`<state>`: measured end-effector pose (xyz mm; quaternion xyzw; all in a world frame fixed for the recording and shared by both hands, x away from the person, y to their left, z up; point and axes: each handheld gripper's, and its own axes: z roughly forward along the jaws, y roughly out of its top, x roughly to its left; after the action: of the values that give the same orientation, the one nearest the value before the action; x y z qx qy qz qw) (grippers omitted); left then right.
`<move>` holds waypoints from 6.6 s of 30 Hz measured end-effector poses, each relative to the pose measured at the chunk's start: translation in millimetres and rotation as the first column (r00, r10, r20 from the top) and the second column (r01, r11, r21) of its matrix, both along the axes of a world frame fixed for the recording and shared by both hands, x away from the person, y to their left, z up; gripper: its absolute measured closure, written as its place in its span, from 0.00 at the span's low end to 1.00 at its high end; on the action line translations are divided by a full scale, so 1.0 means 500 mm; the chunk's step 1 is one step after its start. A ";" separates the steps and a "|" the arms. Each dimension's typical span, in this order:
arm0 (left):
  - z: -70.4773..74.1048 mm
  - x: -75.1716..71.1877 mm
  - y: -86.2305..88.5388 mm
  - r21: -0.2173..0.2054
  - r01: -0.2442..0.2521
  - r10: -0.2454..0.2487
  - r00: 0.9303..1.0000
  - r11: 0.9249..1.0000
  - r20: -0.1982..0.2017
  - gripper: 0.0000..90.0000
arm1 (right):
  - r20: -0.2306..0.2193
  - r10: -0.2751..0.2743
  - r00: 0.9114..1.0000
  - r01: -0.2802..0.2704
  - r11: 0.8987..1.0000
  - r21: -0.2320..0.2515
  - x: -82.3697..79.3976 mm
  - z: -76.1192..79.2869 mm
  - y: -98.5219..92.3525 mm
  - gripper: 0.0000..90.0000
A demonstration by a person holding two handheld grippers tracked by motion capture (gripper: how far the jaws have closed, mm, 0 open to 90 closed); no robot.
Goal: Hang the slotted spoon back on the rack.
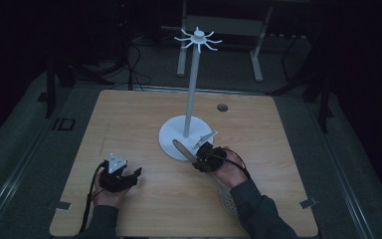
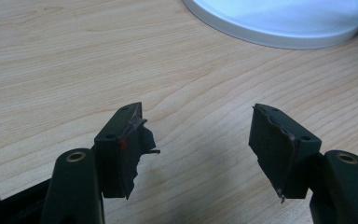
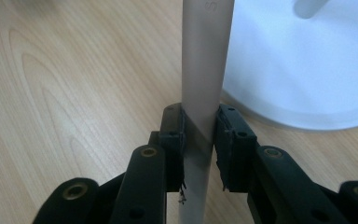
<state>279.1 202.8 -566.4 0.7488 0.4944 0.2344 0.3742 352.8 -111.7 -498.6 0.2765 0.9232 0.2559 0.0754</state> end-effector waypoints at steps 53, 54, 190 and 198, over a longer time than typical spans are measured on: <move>0.002 -0.001 0.002 -0.003 -0.004 0.004 1.000 1.000 0.004 0.40 | 0.180 -0.256 0.950 0.207 0.945 0.254 0.026 0.100 -0.090 0.82; 0.002 -0.001 0.002 -0.002 -0.005 0.005 1.000 1.000 0.004 0.40 | 0.182 -0.259 0.948 0.209 0.944 0.255 0.026 0.100 -0.090 0.82; 0.002 -0.001 0.006 -0.012 -0.013 0.013 1.000 1.000 0.011 0.40 | 0.437 -0.390 0.810 0.121 0.841 0.527 0.048 0.288 -0.090 0.82; 0.003 0.000 0.005 -0.014 -0.012 0.013 1.000 1.000 0.013 0.40 | 0.446 -0.396 0.802 0.121 0.840 0.529 0.050 0.304 -0.092 0.82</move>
<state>279.0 205.2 -564.9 0.7415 0.4982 0.2382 0.3811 377.9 -157.9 -346.4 0.3303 0.7238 0.5281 0.2968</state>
